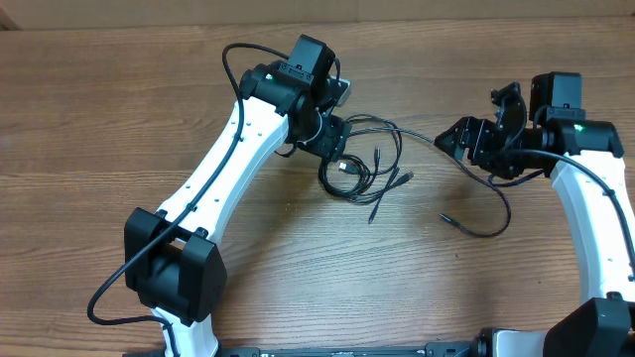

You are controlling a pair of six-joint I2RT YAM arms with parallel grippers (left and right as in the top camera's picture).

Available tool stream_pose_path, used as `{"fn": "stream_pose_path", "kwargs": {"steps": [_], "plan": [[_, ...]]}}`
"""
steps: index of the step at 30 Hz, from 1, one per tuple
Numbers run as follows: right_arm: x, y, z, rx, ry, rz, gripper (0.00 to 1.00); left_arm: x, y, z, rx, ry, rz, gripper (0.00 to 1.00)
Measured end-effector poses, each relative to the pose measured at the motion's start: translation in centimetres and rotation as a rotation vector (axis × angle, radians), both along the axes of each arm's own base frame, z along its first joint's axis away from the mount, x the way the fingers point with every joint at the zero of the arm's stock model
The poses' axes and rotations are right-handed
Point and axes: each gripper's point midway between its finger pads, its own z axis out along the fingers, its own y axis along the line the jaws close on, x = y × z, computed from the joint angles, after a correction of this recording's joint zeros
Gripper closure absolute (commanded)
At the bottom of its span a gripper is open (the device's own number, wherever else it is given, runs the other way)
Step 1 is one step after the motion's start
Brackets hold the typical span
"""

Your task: Untangle cables

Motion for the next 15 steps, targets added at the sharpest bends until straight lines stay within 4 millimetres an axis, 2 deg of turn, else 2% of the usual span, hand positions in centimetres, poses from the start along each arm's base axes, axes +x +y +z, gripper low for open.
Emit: {"fn": "stream_pose_path", "kwargs": {"steps": [8, 12, 15], "plan": [[-0.3, 2.5, -0.9, -0.141, -0.013, 0.100, 0.18, 0.2, 2.1, -1.3, 0.095, 0.014, 0.136, 0.27], [0.0, 3.8, -1.1, -0.228, -0.049, 0.143, 0.18, -0.2, 2.4, -3.4, 0.097, 0.051, 0.215, 0.41], [0.5, 5.0, -0.8, -0.249, -0.083, 0.154, 0.18, -0.7, 2.1, -5.1, 0.071, 0.084, 0.257, 0.46]]}}
